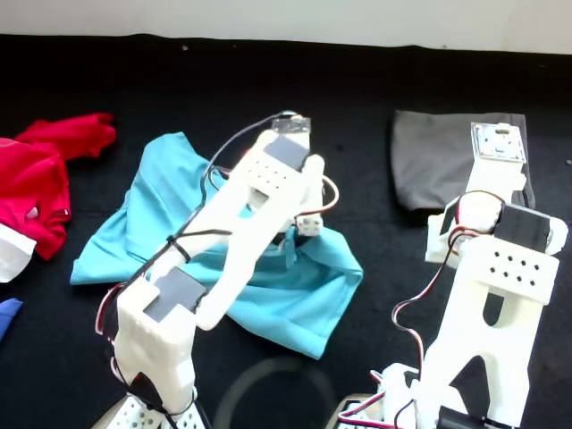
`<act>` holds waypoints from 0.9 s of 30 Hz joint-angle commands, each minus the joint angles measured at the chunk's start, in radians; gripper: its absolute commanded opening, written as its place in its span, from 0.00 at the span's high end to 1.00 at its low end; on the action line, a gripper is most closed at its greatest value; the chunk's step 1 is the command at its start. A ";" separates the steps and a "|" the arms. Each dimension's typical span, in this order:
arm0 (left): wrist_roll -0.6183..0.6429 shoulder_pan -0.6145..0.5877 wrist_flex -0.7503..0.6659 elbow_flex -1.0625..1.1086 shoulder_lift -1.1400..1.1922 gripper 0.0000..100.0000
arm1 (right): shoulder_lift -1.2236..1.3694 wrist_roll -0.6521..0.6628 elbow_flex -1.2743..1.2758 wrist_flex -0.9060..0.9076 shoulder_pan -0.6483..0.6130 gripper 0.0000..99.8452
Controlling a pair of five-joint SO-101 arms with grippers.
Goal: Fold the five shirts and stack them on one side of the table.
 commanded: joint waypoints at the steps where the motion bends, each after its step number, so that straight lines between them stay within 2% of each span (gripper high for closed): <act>1: -0.003 -0.025 0.170 -0.107 -0.067 0.94 | -0.033 0.006 -0.039 -0.002 0.012 0.78; 3: -0.086 -0.073 0.241 -0.136 -0.070 0.94 | -0.024 0.000 -0.038 -0.022 0.012 0.78; 6: -0.338 -0.246 0.233 -0.131 -0.137 0.99 | -0.021 -0.074 -0.039 -0.065 -0.010 0.78; 10: -0.577 -0.509 0.236 -0.102 -0.286 0.99 | -0.015 -0.086 -0.070 -0.068 -0.156 0.78; 14: -0.680 -0.708 0.235 0.028 -0.478 0.99 | 0.093 -0.127 -0.223 -0.062 -0.283 0.78; 20: -0.841 -0.905 0.235 0.309 -0.720 0.99 | 0.386 -0.172 -0.616 0.025 -0.420 0.78; 27: -0.990 -1.181 0.232 0.456 -0.773 0.99 | 0.783 -0.173 -1.092 0.059 -0.642 0.78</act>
